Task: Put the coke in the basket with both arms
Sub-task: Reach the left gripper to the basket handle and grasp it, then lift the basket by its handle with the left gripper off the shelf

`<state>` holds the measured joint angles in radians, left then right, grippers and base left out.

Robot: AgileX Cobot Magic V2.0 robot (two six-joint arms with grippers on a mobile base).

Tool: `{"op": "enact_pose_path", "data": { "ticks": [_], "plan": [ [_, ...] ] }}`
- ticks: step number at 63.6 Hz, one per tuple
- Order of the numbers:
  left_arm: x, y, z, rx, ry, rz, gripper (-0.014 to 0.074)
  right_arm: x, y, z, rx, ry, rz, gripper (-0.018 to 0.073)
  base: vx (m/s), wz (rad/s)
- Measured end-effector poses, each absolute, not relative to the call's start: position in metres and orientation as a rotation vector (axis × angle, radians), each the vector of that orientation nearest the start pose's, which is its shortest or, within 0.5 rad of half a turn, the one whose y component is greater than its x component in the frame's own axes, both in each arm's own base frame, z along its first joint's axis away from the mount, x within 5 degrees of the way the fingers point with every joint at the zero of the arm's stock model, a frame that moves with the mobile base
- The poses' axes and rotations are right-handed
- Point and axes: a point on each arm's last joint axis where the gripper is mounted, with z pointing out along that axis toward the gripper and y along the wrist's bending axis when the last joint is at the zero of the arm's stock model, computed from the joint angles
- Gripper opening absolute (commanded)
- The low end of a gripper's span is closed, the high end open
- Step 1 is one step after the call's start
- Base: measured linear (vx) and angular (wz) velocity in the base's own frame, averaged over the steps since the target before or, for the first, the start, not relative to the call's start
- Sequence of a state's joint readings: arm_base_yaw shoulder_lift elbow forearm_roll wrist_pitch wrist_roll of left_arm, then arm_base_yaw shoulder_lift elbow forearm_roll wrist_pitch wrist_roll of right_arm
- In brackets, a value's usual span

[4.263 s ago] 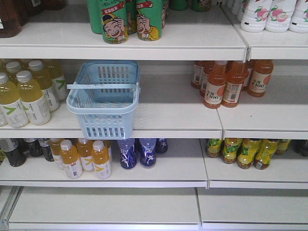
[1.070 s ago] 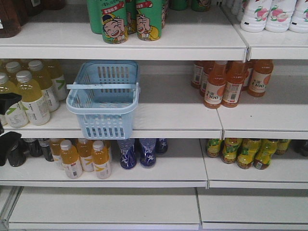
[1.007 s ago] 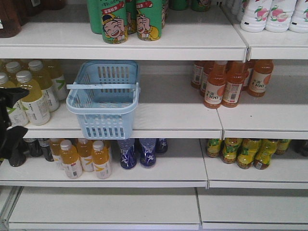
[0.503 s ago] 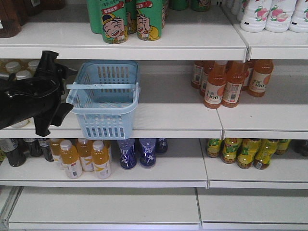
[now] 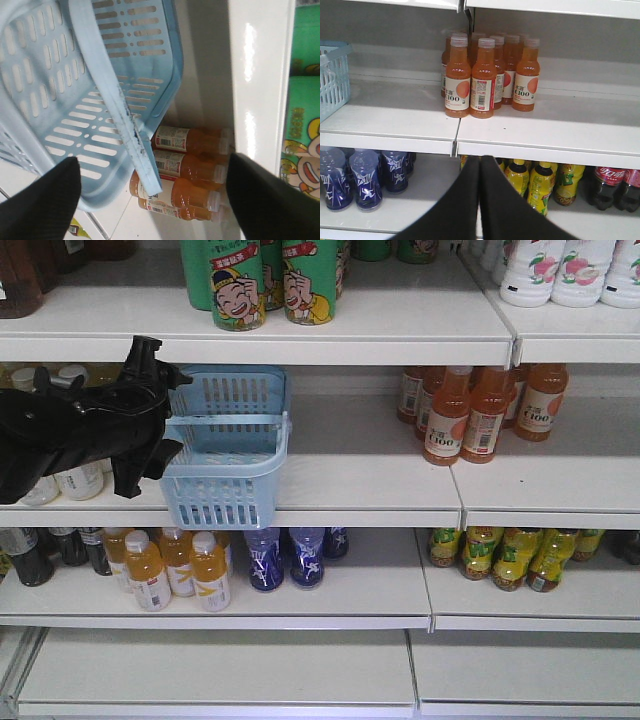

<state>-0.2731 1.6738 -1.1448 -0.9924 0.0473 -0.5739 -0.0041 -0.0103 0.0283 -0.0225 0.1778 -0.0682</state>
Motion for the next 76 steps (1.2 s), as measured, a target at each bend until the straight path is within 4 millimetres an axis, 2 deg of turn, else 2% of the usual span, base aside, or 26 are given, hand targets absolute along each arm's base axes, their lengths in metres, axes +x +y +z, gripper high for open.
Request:
{"op": "enact_pose_path", "data": {
  "ticks": [30,41,50,56,66,76],
  "plan": [
    [0.409,-0.119,0.251,-1.348,1.835,-1.118,0.0563,0.056,-0.001,0.188,-0.069,1.678,-0.074,-0.0010,0.00,0.00],
    [0.424,-0.123,0.244,-1.348,1.836,-1.118,0.0424,0.056,-0.001,0.188,-0.069,1.678,-0.074,-0.0010,0.00,0.00],
    [0.430,-0.124,0.239,-1.355,1.835,-1.117,0.0199,0.056,-0.001,0.188,-0.069,1.678,-0.074,-0.0010,0.00,0.00],
    [0.431,-0.125,0.237,-1.382,1.828,-1.126,-0.0008,0.056,-0.001,0.188,-0.069,1.678,-0.074,-0.0010,0.00,0.00],
    [0.429,-0.128,0.237,-1.417,1.849,-1.163,-0.0008,0.056,-0.001,0.188,-0.069,1.678,-0.074,-0.0010,0.00,0.00],
    [0.422,-0.135,0.240,-1.316,1.989,-1.179,-0.0008,0.056,-0.001,0.188,-0.069,1.678,-0.074,-0.0010,0.00,0.00]
  ]
}}
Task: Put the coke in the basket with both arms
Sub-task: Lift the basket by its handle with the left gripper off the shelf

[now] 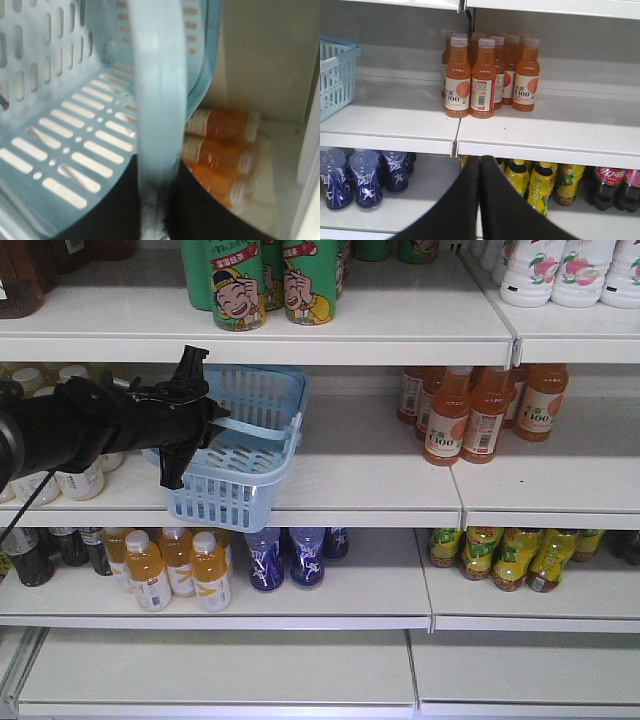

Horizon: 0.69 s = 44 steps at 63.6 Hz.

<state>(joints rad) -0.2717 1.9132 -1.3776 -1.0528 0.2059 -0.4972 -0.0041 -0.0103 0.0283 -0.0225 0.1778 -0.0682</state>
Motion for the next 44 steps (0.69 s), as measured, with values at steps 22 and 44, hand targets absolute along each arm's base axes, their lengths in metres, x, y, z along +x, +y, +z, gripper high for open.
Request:
{"op": "enact_pose_path", "data": {
  "ticks": [22,44],
  "plan": [
    [0.393,-0.151,0.261,-0.787,2.347,-1.197,-0.0008,0.056,-0.001,0.188,-0.069,1.678,-0.074,-0.0010,0.00,0.00],
    [0.350,-0.189,0.275,-0.178,2.582,-1.351,-0.0008,0.056,-0.001,0.188,-0.069,1.678,-0.074,-0.0010,0.00,0.00]
  ]
}}
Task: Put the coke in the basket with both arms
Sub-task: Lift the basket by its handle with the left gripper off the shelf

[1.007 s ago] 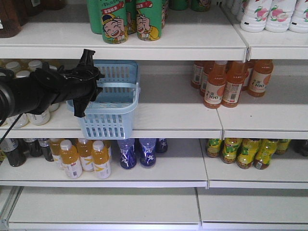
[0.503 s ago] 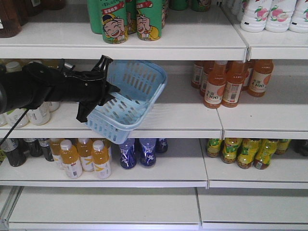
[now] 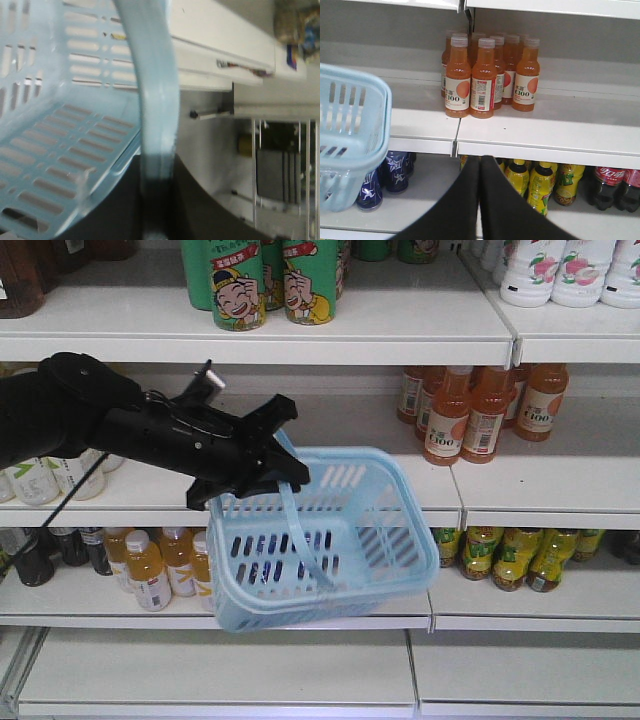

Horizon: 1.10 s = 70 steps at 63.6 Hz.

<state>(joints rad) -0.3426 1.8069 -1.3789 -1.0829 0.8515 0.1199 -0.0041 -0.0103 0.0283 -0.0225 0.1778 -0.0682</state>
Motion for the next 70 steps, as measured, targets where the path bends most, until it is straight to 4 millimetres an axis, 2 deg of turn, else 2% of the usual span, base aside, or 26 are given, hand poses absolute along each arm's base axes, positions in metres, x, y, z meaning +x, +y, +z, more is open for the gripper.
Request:
{"op": "enact_pose_path", "data": {
  "ticks": [11,23,27,34,41,48,70],
  "plan": [
    [0.328,-0.218,0.283,0.102,2.552,-1.525,-0.0008,0.056,-0.001,0.188,-0.069,1.678,-0.074,-0.0010,0.00,0.00],
    [0.311,-0.241,0.296,0.387,2.343,-1.712,-0.0008,0.056,-0.001,0.188,-0.069,1.678,-0.074,-0.0010,0.00,0.00],
    [0.301,-0.246,0.295,0.446,2.273,-1.798,-0.0008,0.056,-0.001,0.188,-0.069,1.678,-0.074,-0.0010,0.00,0.00],
    [0.281,-0.248,0.283,0.443,2.213,-1.954,-0.0008,0.056,-0.001,0.188,-0.069,1.678,-0.074,-0.0010,0.00,0.00],
    [0.270,-0.242,0.254,0.359,2.316,-1.937,-0.0008,0.056,-0.001,0.188,-0.069,1.678,-0.074,-0.0010,0.00,0.00],
    [0.262,-0.237,0.234,0.328,2.385,-1.908,-0.0008,0.056,-0.001,0.188,-0.069,1.678,-0.074,-0.0010,0.00,0.00],
    [0.260,-0.236,0.231,0.333,2.370,-1.900,-0.0008,0.056,-0.001,0.188,-0.069,1.678,-0.074,-0.0010,0.00,0.00]
  ]
}}
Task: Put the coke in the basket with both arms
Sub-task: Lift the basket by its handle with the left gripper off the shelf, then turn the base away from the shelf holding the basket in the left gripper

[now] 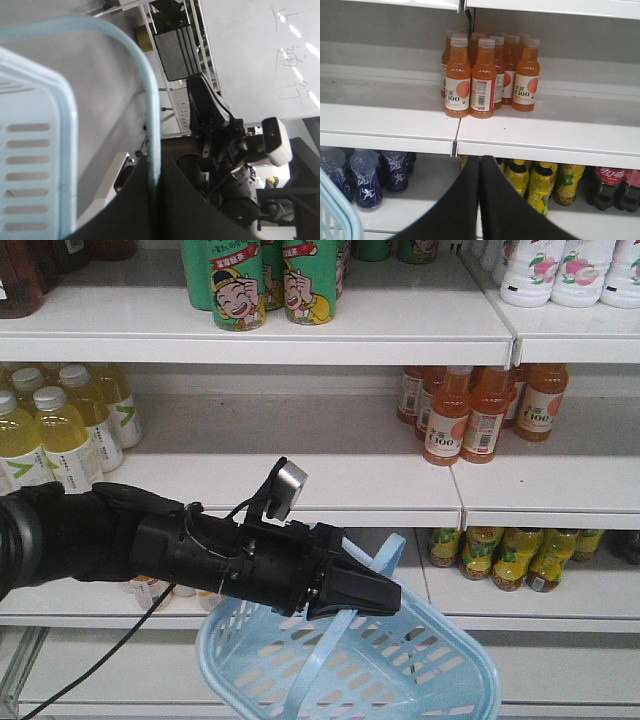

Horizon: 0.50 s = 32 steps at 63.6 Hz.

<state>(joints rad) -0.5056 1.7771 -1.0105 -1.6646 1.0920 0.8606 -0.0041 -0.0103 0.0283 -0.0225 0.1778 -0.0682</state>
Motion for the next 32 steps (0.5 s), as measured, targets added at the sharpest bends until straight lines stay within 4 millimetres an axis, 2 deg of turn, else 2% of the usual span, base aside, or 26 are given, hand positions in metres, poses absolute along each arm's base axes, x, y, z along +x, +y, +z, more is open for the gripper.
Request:
{"op": "enact_pose_path", "data": {
  "ticks": [32],
  "plan": [
    [0.2631,-0.2356,0.2286,0.306,2.377,-1.853,-0.0008,0.0563,-0.0006,0.1880,-0.069,1.678,-0.074,-0.0010,0.00,0.00]
  ]
}}
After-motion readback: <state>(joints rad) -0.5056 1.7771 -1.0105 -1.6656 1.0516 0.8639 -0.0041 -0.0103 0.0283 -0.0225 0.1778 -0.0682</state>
